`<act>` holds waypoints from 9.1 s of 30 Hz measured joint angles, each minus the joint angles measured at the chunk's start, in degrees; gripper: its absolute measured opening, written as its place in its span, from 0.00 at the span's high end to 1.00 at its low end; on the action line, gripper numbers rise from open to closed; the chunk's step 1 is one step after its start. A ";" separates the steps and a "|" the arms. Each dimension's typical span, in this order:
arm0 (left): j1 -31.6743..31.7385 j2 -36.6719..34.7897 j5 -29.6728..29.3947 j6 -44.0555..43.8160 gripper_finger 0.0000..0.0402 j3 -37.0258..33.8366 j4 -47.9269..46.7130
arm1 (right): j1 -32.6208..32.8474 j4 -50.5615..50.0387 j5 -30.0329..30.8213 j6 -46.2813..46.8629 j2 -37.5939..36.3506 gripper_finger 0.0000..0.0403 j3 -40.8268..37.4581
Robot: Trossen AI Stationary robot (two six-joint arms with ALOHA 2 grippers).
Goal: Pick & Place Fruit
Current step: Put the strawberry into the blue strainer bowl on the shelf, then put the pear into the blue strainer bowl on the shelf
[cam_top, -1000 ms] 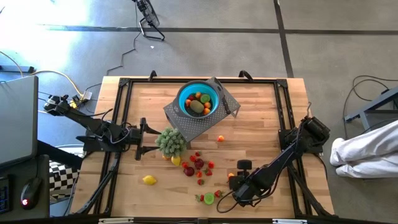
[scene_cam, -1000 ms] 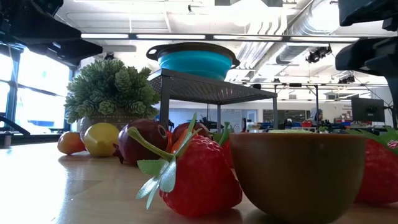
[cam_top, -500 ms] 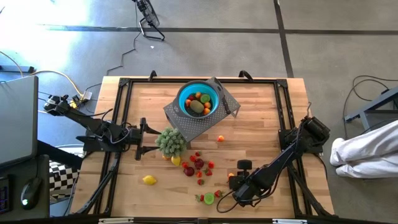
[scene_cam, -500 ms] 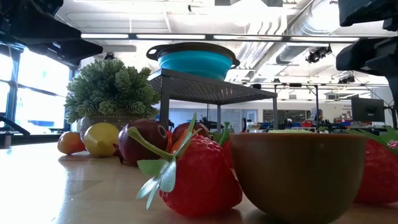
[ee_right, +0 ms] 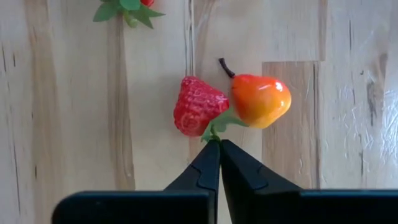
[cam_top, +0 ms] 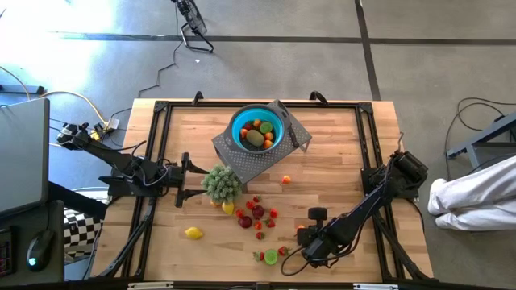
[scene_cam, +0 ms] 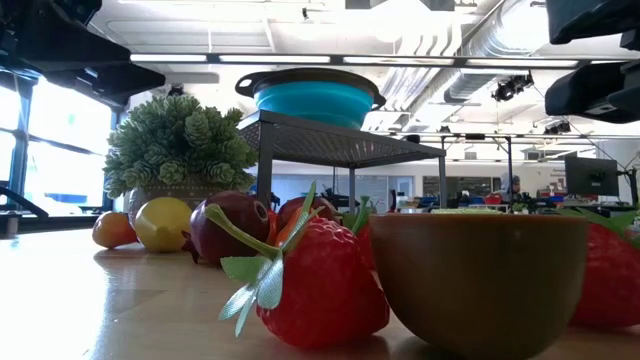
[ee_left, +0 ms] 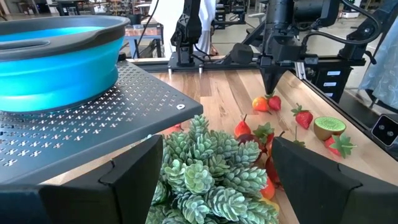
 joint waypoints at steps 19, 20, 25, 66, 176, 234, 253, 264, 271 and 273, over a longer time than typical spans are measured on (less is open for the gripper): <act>-0.02 -0.02 0.02 0.00 0.27 0.00 0.00 | 0.00 3.36 4.82 1.91 -7.25 0.99 0.02; -0.02 -0.02 0.02 0.00 0.27 0.00 0.02 | -0.04 3.58 5.75 1.91 -7.88 0.99 0.02; -0.02 -0.02 0.02 0.00 0.27 0.00 0.00 | -0.67 5.04 10.96 1.84 -11.02 0.99 0.02; -0.02 0.02 0.02 0.33 0.27 0.09 -2.63 | -35.64 22.89 14.41 -49.19 -20.52 0.99 6.73; -0.01 0.00 0.00 3.04 0.27 0.00 -2.99 | -21.36 2.44 10.64 -30.75 -24.90 1.00 8.61; 0.00 0.00 0.00 0.04 0.27 0.04 -7.65 | -10.46 -9.14 1.87 -12.19 -12.20 0.34 6.82; -0.02 0.00 0.00 -1.26 0.27 0.07 -9.05 | -10.49 -5.24 -8.96 -12.28 0.92 0.34 4.66; -0.02 0.00 0.00 -1.29 0.27 0.07 -9.03 | -10.35 -2.58 -8.23 -13.80 2.05 0.34 4.66; 0.00 0.00 0.00 -1.29 0.27 0.07 -9.21 | -10.25 -1.79 -7.61 -13.95 3.70 0.34 4.70; -0.01 0.01 0.00 -1.29 0.27 0.07 -9.42 | -10.19 -1.64 -7.71 -13.97 4.94 0.34 4.70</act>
